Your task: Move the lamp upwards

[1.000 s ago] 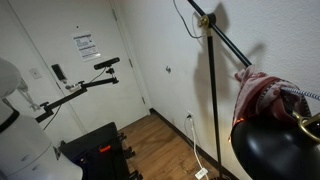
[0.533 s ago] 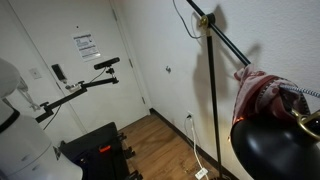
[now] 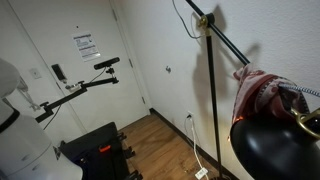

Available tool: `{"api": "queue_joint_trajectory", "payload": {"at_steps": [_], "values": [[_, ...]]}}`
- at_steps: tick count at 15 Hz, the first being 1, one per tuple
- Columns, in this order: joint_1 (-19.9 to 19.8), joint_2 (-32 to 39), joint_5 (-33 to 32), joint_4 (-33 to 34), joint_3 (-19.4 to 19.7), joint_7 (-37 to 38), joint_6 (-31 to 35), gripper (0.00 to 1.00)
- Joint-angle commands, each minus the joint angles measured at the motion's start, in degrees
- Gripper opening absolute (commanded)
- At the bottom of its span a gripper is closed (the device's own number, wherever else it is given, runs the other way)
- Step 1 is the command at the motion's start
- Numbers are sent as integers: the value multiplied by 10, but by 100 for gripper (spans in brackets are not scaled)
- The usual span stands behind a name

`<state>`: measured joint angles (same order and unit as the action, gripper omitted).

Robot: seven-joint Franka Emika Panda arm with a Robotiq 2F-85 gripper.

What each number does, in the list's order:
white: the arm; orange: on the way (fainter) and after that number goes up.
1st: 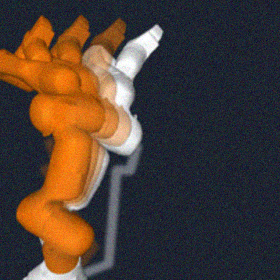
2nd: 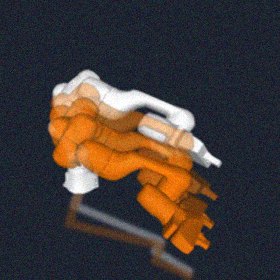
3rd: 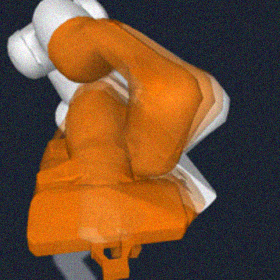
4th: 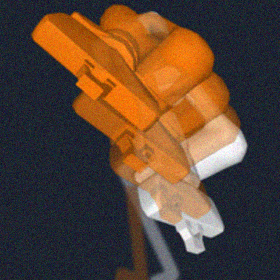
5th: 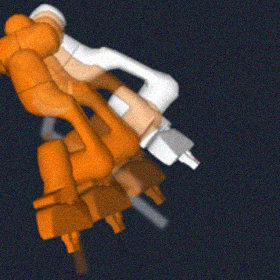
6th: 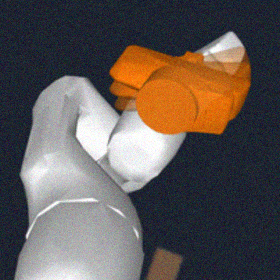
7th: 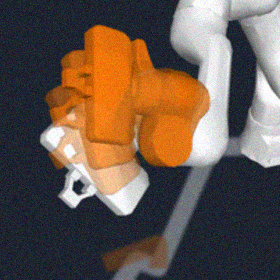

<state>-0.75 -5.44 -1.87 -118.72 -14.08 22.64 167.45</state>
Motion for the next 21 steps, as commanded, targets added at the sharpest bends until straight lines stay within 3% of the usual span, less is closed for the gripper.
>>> {"api": "queue_joint_trajectory", "payload": {"at_steps": [1,10,18,21], "values": [[-1,7,-8,4,-4,9,-10,0],[-14,19,-84,3,-5,47,-29,0],[-10,29,-77,4,-5,39,-45,0],[0,35,-44,3,-3,10,-61,0]]}}
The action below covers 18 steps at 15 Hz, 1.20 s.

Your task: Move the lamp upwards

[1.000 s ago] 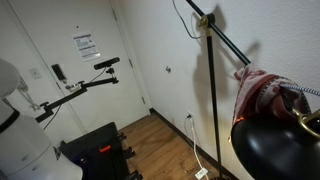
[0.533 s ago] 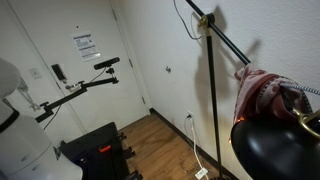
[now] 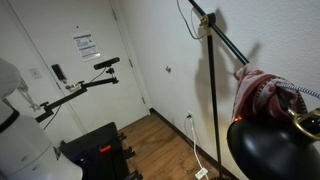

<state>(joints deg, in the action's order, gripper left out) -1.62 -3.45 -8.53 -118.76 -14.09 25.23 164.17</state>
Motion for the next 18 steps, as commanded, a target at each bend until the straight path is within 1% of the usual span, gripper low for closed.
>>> {"api": "queue_joint_trajectory", "payload": {"at_steps": [1,7,13,15,17,18], "values": [[9,16,26,4,-4,-16,-36,0],[15,14,16,2,-5,-8,-51,0],[32,-35,7,-20,-13,-11,-32,0],[33,-52,-20,-26,-20,4,-16,0],[24,-68,-66,-28,-30,37,0,0],[10,-73,-106,-25,-37,72,17,0]]}}
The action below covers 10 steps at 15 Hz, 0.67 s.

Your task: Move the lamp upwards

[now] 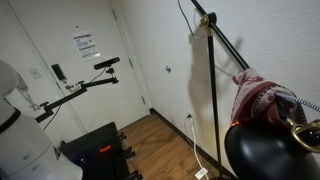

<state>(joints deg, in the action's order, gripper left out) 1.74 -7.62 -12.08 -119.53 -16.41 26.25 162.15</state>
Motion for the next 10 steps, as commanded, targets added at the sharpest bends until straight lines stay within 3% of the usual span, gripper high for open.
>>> {"api": "queue_joint_trajectory", "payload": {"at_steps": [1,6,7,10], "values": [[-32,-37,-100,-14,-20,90,41,0],[-119,-29,-284,36,-59,298,78,0],[-84,-34,-238,16,-38,238,63,1],[-109,-34,-270,26,-50,280,67,1]]}}
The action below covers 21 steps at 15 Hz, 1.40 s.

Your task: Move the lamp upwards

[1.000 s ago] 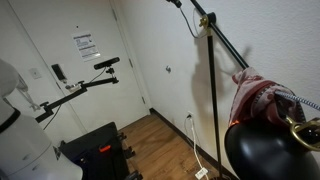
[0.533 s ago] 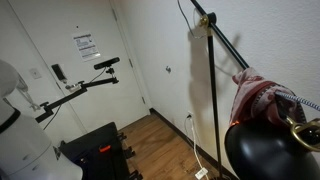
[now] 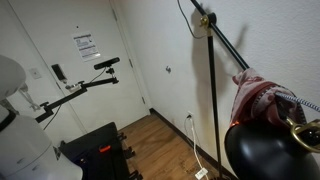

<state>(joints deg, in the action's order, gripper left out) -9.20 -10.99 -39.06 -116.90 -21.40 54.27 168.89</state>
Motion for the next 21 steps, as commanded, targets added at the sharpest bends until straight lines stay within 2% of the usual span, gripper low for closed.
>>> {"api": "queue_joint_trajectory", "payload": {"at_steps": [1,3,6,11,21], "values": [[0,0,0,1,-1,0,0,1],[0,0,0,1,-3,0,0,1],[-23,4,-41,14,-17,36,-21,0],[-29,24,-55,22,-15,35,-39,0],[-3,74,-22,35,-9,-31,-42,0]]}}
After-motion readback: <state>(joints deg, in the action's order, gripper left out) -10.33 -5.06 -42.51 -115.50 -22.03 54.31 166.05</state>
